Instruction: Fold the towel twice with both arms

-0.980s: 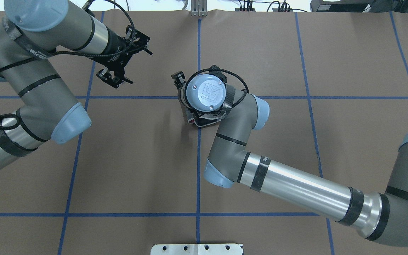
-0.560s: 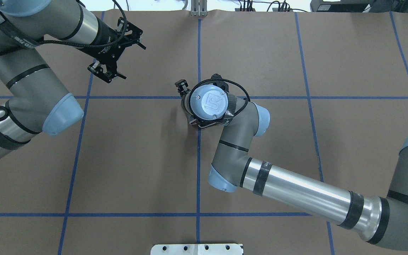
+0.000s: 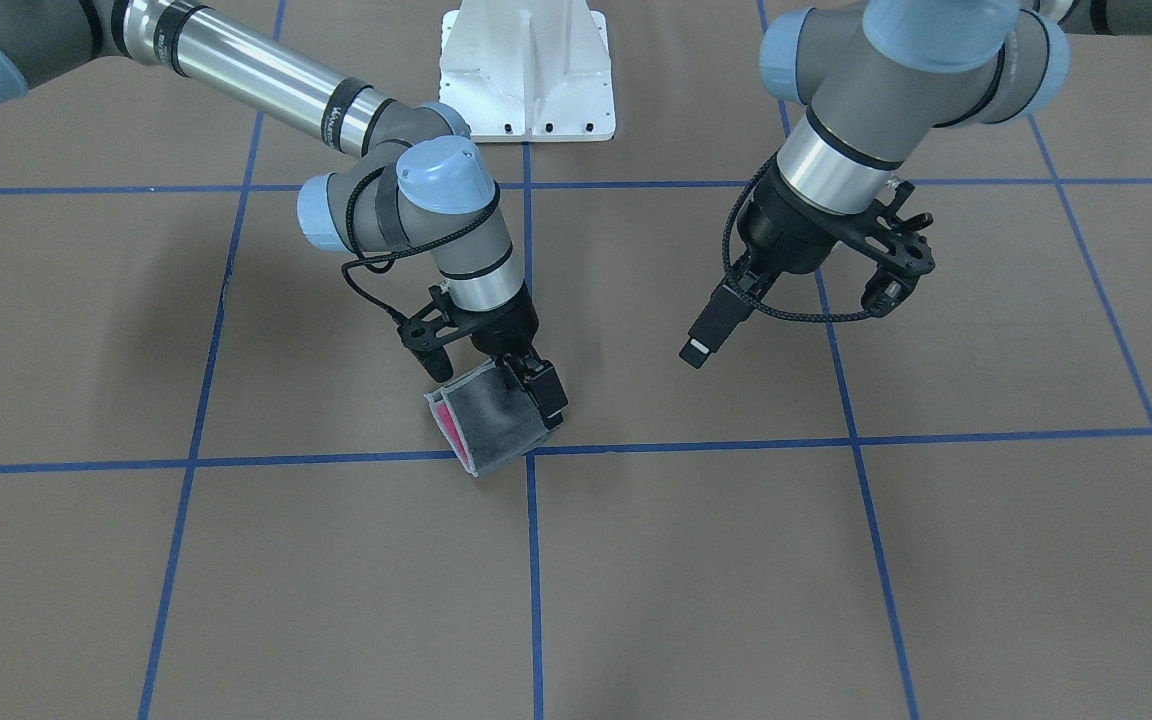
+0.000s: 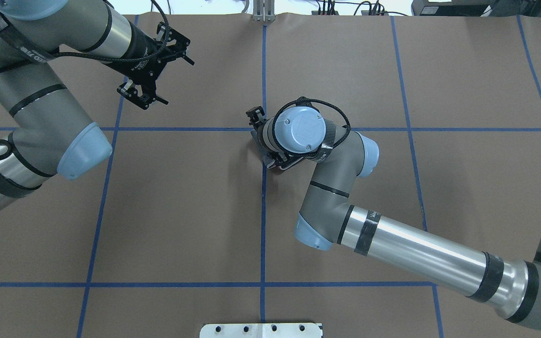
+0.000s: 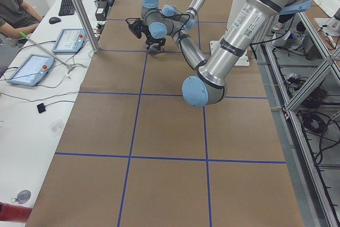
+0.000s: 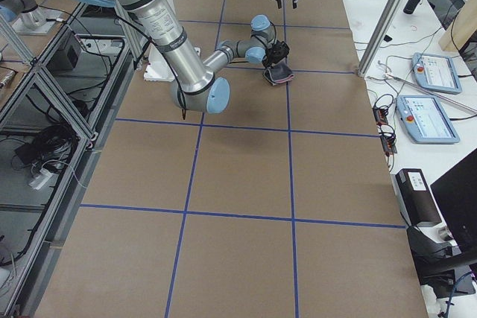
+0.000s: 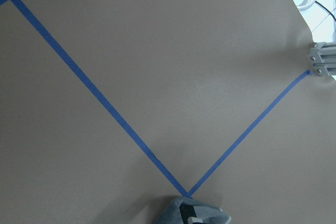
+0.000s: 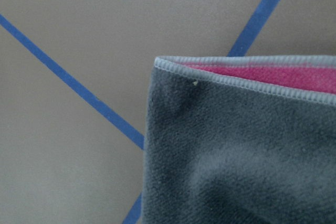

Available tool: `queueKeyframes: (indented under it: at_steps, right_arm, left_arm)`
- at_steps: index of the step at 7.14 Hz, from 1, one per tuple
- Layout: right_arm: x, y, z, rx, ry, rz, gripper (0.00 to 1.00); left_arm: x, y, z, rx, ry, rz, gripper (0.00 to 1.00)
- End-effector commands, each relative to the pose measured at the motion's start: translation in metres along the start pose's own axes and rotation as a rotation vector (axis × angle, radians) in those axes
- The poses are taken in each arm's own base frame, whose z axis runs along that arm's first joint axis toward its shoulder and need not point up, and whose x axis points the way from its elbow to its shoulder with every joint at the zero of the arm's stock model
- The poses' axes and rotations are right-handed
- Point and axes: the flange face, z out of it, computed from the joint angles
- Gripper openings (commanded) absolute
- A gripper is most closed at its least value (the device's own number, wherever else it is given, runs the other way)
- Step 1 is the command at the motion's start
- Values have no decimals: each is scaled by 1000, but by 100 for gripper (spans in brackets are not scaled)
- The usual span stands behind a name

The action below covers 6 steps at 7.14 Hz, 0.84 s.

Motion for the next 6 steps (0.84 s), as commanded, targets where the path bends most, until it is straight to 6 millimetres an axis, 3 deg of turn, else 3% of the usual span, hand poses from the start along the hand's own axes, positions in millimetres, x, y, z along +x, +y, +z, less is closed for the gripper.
queueKeyframes:
  at_steps: [1,3,6]
  right_arm:
    - [0,-15,-9,-6,25,0,100]
    - [-3,-16,-8,9,17,1,100]
    - [15,-20,2,23,30,-5,100]
  left_arm:
    - [0,0,1,1,-2,-1,100]
    - [1,1,0,0,0,0,100]
    - [10,8,-5,5,-10,-6,100]
